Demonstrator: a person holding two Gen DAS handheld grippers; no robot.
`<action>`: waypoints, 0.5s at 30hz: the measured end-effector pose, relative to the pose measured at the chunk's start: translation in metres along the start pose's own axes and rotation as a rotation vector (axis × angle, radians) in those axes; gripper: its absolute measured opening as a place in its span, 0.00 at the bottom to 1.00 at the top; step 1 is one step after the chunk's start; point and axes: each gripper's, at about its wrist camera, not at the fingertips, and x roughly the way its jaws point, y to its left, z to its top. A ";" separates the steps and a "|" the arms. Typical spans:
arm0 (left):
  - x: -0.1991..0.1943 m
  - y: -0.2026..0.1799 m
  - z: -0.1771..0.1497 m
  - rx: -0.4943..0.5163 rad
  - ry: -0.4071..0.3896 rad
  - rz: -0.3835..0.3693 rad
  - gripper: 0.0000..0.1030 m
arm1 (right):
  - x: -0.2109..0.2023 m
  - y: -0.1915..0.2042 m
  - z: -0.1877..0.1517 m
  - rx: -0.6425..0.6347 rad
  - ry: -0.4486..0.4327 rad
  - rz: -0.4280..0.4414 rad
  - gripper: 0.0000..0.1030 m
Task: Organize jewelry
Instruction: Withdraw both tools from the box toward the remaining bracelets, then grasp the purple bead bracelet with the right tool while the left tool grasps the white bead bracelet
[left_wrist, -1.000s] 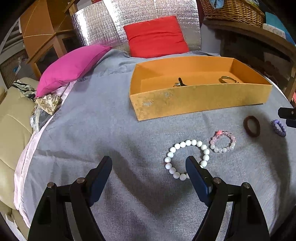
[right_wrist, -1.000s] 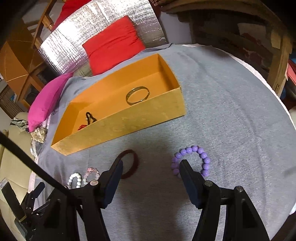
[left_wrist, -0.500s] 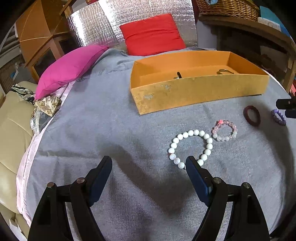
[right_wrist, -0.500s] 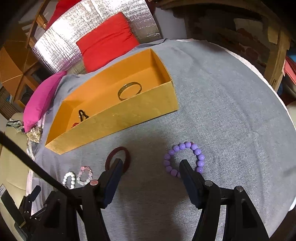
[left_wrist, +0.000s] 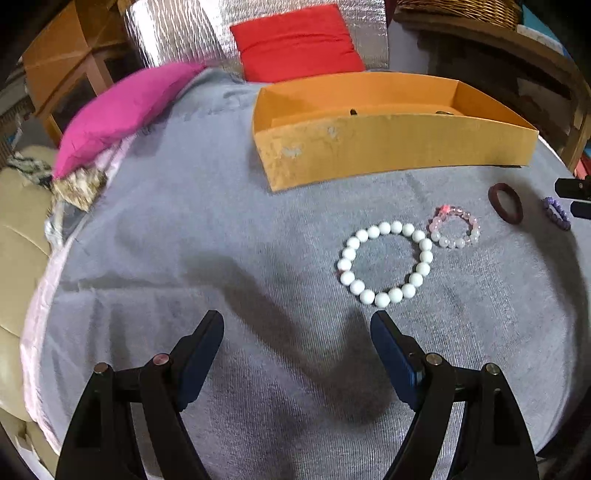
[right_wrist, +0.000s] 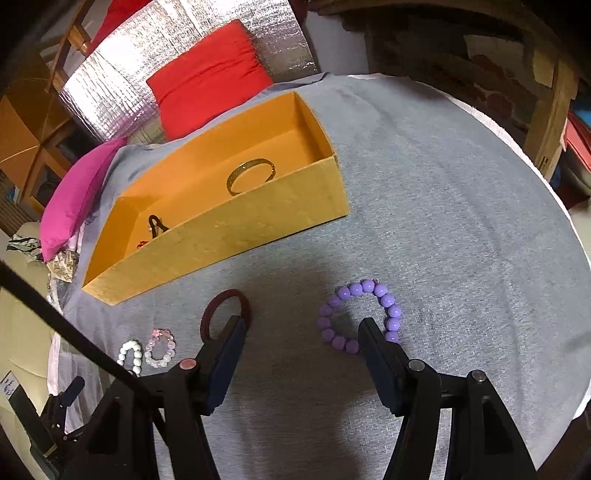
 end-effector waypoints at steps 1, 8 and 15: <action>0.001 0.004 0.000 -0.010 0.006 -0.007 0.80 | -0.001 -0.002 0.001 0.002 -0.002 -0.003 0.65; 0.002 0.015 0.001 -0.050 -0.017 -0.070 0.80 | -0.005 -0.020 0.005 0.032 -0.014 -0.025 0.65; -0.001 -0.008 0.011 -0.029 -0.032 -0.185 0.80 | -0.006 -0.039 0.010 0.068 -0.021 -0.045 0.65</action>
